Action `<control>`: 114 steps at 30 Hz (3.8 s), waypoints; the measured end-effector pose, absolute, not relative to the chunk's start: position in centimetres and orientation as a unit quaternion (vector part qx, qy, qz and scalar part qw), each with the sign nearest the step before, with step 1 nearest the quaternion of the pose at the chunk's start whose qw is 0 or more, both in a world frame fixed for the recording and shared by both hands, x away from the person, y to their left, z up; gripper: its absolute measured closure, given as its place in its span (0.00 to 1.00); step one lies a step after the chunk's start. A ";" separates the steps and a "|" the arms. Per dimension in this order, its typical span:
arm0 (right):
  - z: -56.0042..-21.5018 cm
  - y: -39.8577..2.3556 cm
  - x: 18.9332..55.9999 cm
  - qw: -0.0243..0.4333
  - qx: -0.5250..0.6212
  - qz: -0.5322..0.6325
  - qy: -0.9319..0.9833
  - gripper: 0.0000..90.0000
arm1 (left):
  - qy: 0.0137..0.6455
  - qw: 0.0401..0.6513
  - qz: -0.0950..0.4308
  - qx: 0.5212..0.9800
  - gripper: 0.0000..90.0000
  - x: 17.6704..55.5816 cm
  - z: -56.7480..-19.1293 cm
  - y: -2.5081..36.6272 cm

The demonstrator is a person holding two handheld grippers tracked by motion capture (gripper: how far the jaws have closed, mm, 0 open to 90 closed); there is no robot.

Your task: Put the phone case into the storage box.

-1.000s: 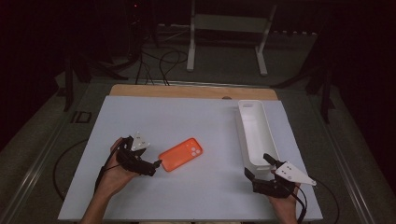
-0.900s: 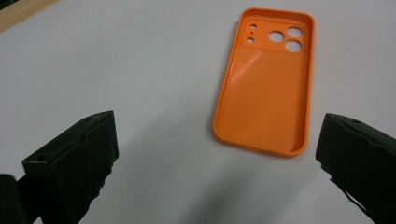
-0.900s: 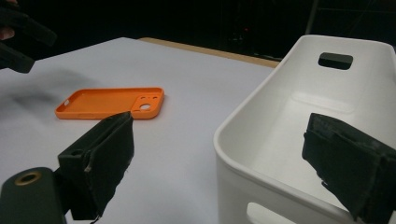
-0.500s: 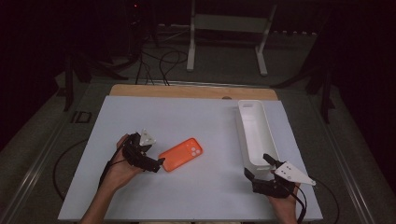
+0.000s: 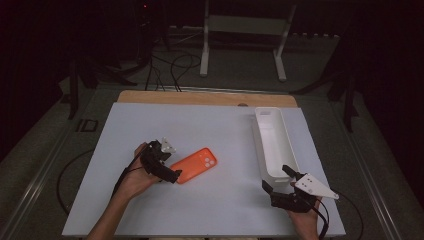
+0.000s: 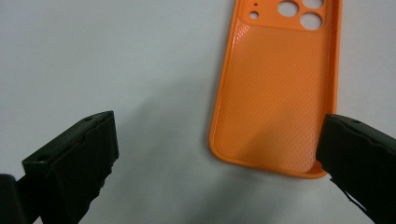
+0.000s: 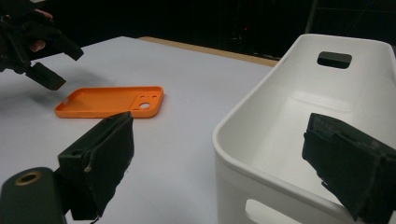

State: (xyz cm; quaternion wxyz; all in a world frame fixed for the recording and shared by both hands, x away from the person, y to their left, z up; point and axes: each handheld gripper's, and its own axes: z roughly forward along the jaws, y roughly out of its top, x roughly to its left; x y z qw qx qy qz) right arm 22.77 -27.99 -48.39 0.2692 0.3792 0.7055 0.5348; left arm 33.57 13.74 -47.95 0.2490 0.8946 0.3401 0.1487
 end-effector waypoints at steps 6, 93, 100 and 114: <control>-48.4 -28.0 22.8 0.269 0.380 0.535 0.705 0.10 | 0.338 0.240 0.137 0.899 0.00 33.9 -48.2 13.3; -48.5 -27.9 22.7 0.269 0.380 0.531 0.708 0.10 | 0.305 0.169 0.052 0.936 0.17 35.4 -50.2 9.5; -48.6 -27.8 22.7 0.269 0.381 0.530 0.708 0.10 | 0.300 0.169 0.053 0.937 0.18 35.3 -50.2 9.5; -48.5 -28.0 22.7 0.268 0.384 0.532 0.705 0.10 | 0.295 0.181 0.068 0.936 0.18 34.8 -49.7 9.5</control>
